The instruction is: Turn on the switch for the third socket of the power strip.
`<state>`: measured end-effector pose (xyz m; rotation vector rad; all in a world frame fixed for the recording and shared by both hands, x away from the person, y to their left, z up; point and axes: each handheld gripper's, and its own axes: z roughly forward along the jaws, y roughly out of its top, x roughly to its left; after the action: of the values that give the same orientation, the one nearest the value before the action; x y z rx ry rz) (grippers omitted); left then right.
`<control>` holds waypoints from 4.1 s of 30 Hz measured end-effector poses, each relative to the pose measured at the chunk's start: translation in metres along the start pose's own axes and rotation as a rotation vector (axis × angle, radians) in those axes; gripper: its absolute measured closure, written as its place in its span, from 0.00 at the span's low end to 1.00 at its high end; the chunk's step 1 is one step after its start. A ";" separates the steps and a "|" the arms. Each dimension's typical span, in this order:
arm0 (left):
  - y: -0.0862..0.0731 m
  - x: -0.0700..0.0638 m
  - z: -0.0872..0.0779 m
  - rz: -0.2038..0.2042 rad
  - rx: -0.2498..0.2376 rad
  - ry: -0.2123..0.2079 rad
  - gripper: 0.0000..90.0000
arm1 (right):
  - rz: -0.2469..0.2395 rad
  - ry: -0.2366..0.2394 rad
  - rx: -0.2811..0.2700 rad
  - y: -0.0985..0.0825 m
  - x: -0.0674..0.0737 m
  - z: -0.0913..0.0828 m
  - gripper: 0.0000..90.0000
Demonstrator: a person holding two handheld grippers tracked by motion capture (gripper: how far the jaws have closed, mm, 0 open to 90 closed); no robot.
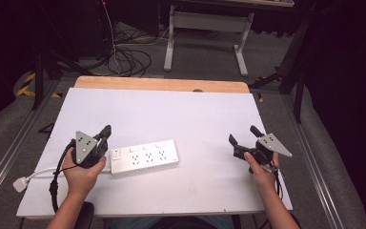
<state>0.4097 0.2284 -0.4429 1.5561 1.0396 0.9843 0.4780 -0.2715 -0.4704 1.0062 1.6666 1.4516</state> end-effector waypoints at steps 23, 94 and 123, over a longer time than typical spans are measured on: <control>0.006 -0.011 0.006 0.026 0.062 -0.102 1.00 | 0.002 -0.003 -0.002 0.000 -0.001 -0.001 0.07; 0.013 -0.060 0.059 0.222 0.279 -0.345 1.00 | -0.003 -0.006 -0.005 0.001 -0.001 -0.001 0.08; 0.013 -0.074 0.092 0.290 0.432 -0.406 1.00 | -0.006 -0.006 -0.006 0.001 -0.001 -0.001 0.08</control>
<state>0.4752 0.1305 -0.4552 2.2008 0.7796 0.6061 0.4777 -0.2725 -0.4697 1.0005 1.6586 1.4479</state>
